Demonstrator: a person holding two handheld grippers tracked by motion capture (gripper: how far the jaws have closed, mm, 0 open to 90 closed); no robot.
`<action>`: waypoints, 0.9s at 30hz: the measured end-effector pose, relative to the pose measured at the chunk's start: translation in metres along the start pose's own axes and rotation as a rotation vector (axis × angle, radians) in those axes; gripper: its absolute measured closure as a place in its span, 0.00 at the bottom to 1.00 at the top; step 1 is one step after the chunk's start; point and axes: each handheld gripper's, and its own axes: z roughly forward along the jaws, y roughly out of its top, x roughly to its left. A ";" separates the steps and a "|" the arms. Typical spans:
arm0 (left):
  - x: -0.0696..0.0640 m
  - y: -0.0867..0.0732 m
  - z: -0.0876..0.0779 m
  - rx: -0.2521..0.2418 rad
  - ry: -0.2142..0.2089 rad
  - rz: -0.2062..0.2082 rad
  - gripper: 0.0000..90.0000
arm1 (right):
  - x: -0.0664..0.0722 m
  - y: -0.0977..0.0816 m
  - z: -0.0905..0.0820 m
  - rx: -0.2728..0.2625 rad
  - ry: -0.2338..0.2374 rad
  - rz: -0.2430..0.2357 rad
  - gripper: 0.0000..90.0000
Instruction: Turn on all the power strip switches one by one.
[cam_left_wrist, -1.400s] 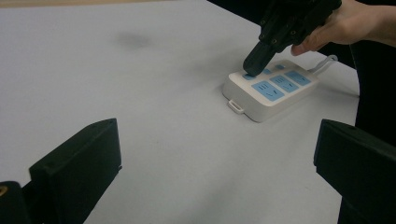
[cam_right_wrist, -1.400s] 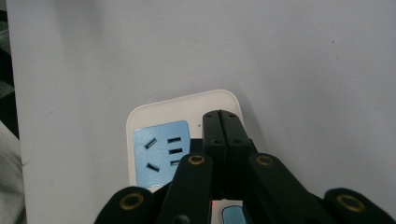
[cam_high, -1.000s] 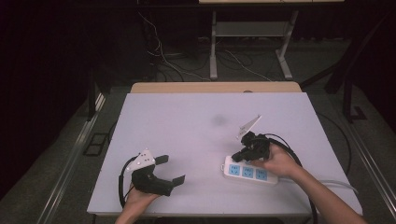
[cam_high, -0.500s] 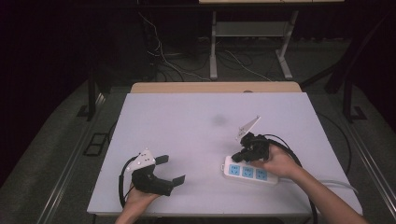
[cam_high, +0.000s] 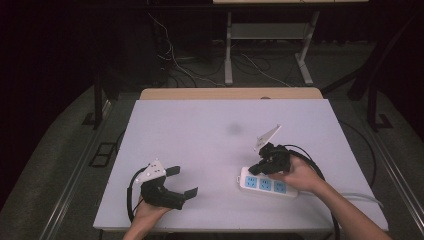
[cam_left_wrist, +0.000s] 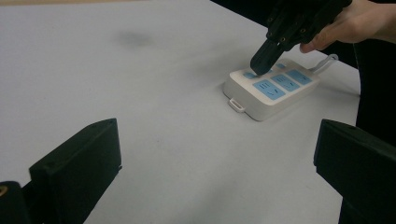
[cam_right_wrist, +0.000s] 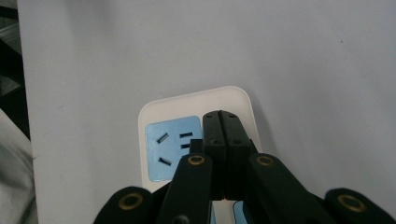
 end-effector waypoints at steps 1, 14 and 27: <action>0.000 0.000 0.000 0.000 0.000 0.001 0.00 | 0.001 0.000 -0.001 -0.005 -0.003 0.004 1.00; -0.001 0.000 -0.001 -0.001 0.001 -0.001 0.00 | 0.003 -0.007 -0.029 -0.085 -0.052 0.043 0.95; -0.002 0.000 0.000 -0.005 0.001 -0.002 0.00 | 0.017 -0.036 -0.057 -0.233 -0.179 0.202 0.14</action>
